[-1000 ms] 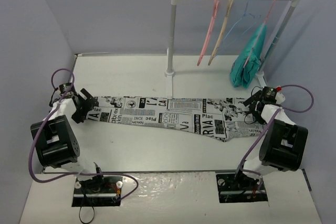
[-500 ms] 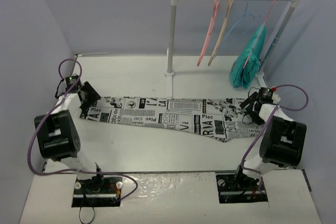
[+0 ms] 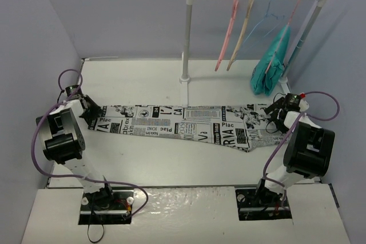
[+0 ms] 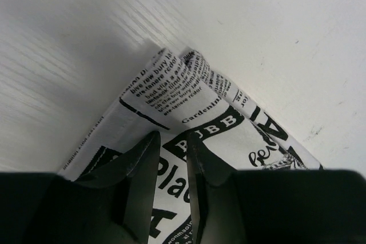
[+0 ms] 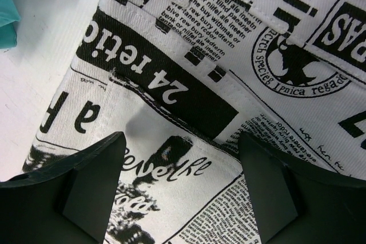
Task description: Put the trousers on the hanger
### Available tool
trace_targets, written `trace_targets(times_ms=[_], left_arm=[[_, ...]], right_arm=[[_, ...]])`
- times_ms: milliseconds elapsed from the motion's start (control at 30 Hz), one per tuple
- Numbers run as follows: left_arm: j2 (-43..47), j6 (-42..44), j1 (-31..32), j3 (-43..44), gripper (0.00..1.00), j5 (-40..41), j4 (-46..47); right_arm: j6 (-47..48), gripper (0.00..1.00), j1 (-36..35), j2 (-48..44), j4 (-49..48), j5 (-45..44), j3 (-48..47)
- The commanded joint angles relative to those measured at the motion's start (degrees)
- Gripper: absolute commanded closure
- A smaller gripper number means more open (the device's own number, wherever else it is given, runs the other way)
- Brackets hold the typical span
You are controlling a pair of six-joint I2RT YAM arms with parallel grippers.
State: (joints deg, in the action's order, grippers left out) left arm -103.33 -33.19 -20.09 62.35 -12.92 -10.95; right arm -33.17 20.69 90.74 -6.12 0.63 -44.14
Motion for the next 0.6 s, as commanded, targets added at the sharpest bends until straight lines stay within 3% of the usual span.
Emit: trace_targets(times_ms=[0, 167, 367, 567], left_arm=[[-2.0, 2.1, -2.8, -0.4, 0.78, 3.3, -2.0], [0.0, 1.7, -2.7, 0.5, 0.77, 2.0, -1.9], [7.3, 1.2, -2.7, 0.9, 0.52, -0.1, 0.1], [13.6, 4.0, -2.7, 1.6, 0.29, 7.9, -6.1]], right_arm=[[-0.5, 0.22, 1.3, 4.2, 2.3, -2.2, 2.8], [-0.2, 0.21, -1.2, -0.2, 4.4, -3.4, 0.9], [-0.1, 0.15, -6.5, -7.5, 10.4, -7.7, -1.3], [2.1, 0.01, -8.7, -16.3, 15.0, -6.9, -1.3]])
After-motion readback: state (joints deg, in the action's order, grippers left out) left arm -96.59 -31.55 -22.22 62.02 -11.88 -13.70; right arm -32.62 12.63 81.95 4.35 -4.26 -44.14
